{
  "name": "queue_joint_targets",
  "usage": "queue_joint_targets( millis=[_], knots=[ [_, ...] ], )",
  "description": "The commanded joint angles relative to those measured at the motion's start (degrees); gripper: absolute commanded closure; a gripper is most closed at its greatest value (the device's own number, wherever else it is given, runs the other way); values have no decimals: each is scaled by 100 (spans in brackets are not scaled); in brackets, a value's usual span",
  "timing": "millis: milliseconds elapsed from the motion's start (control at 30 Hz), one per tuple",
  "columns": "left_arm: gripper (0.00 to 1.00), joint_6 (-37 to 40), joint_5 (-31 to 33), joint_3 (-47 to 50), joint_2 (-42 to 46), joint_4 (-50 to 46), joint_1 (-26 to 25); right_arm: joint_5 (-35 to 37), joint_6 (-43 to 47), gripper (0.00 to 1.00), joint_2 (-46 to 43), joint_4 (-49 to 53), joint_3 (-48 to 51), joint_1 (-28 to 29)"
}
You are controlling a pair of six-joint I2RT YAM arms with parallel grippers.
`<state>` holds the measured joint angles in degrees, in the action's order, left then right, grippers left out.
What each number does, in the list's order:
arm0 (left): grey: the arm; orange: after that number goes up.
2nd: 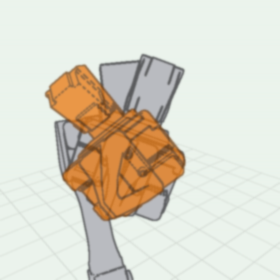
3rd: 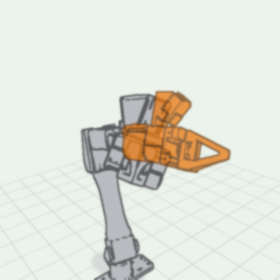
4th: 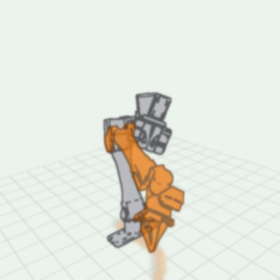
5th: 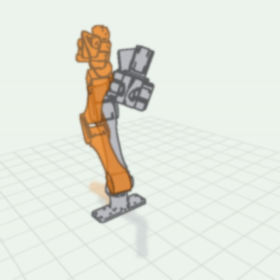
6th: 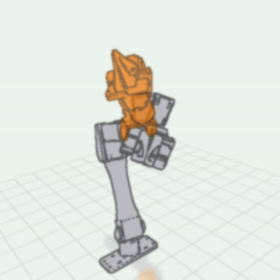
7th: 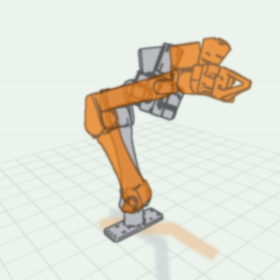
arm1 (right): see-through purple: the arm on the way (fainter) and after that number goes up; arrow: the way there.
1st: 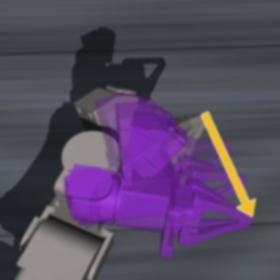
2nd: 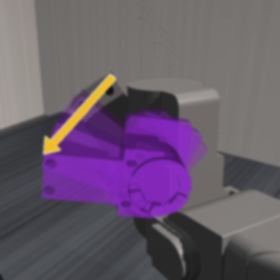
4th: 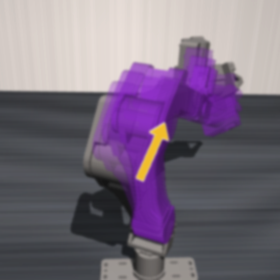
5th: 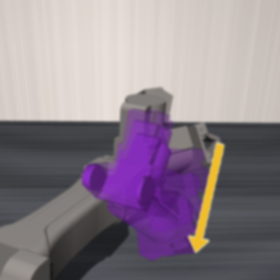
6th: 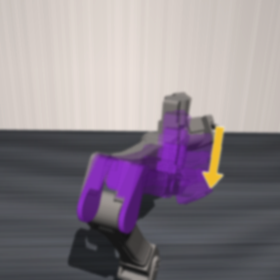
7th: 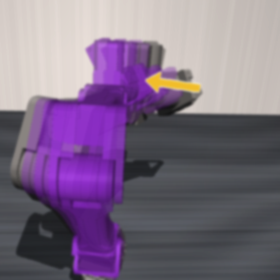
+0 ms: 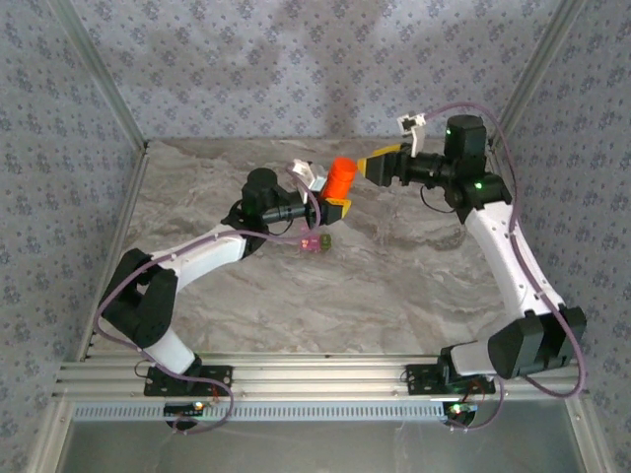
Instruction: Sort the pills into containers
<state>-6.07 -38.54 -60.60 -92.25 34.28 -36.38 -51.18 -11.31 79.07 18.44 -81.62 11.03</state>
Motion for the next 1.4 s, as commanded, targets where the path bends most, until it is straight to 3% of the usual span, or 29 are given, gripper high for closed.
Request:
queue_joint_targets(
  millis=[0, 500, 700, 933, 1367],
  knots=[
    [100, -65, -491, -225, 229, -62, 4, -683, 369, 19, 192, 233, -391, 124],
    [100, -183, -524, -258, 154, -9, 1, -324, 441, 26, 425, 373, -452, 449],
    [100, -184, -501, -255, 154, 4, -1, -314, 443, 34, 476, 429, -458, 462],
    [100, -193, -438, -295, 134, 0, -4, -173, 497, 52, 478, 611, -460, 566],
    [100, -152, 808, -121, 198, 427, -137, 1872, -533, 55, 461, 61, 279, 1402]
  ],
)
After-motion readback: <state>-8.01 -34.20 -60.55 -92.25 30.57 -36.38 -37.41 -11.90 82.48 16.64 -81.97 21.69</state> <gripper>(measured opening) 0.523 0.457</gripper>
